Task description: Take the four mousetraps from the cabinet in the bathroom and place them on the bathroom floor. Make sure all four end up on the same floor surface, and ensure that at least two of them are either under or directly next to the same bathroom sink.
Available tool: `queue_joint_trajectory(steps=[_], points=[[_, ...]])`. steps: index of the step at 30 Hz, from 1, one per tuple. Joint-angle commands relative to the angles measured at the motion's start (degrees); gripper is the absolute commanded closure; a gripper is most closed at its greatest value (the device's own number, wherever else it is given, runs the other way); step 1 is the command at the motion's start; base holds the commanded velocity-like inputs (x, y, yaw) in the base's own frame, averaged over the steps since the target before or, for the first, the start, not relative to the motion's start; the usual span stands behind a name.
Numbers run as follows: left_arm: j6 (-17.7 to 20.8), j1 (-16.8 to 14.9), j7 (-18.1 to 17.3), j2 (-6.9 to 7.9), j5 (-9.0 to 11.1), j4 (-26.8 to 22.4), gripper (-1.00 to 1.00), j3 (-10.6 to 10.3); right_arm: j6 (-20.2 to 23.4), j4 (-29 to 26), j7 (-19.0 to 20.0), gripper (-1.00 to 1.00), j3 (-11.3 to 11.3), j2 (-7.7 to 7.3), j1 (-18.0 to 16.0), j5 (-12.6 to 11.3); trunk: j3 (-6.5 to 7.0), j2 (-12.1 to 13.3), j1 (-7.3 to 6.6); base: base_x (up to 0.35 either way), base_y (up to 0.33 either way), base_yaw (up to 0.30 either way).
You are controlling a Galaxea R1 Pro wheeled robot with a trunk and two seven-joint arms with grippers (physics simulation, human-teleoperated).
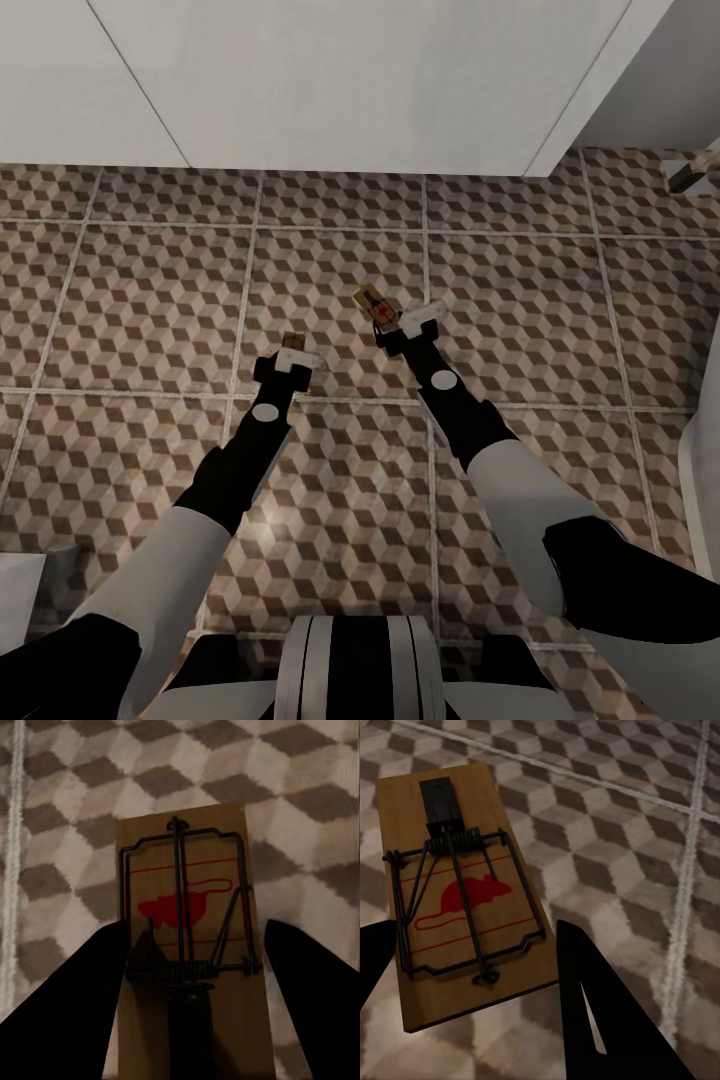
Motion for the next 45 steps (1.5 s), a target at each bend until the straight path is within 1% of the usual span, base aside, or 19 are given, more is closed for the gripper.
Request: queue_joint_trajectory(steps=[1,6,19,28,36,42,45], points=[[0.51,-0.05,0.24,0.01,-0.57,-1.02,1.00,-0.13,-0.15,0.05,0.11,1.00,-0.03,0.01,-0.02,0.20,-0.03,-0.01,-0.01,0.000,0.000,0.000],[0.46,-0.06,0.04,0.13,-0.53,-3.86,1.00,-0.07,-0.15,0.07,0.11,1.00,-0.03,0.01,0.08,0.21,-0.03,-0.01,-0.01,0.000,0.000,0.000],[0.03,-0.09,-0.02,0.47,-0.59,-4.74,1.00,-0.41,-0.16,0.39,0.13,1.00,-0.03,0.01,0.35,0.19,-0.03,-0.01,-0.01,0.000,0.000,0.000],[0.31,-0.06,0.02,0.45,-0.54,-7.97,1.00,-0.55,-0.50,10.12,0.04,1.00,-0.22,0.01,0.31,0.25,-0.03,-0.01,-0.01,0.000,0.000,0.000],[0.58,-0.06,0.13,0.46,-0.52,-9.65,1.00,-0.57,-0.60,12.30,0.01,1.00,-0.36,0.01,0.31,0.21,-0.03,-0.01,-0.01,0.000,0.000,0.000],[0.63,-0.06,0.15,0.44,-0.48,-10.11,1.00,-0.65,-3.63,12.55,-0.05,1.00,-0.44,0.01,0.31,0.16,-0.03,-0.01,-0.01,0.000,0.000,0.000],[0.64,-0.06,0.12,0.44,-0.45,-9.91,1.00,-0.66,-4.28,12.14,-0.01,1.00,-0.52,0.01,0.31,0.09,-0.03,-0.01,-0.01,0.000,0.000,0.000]])
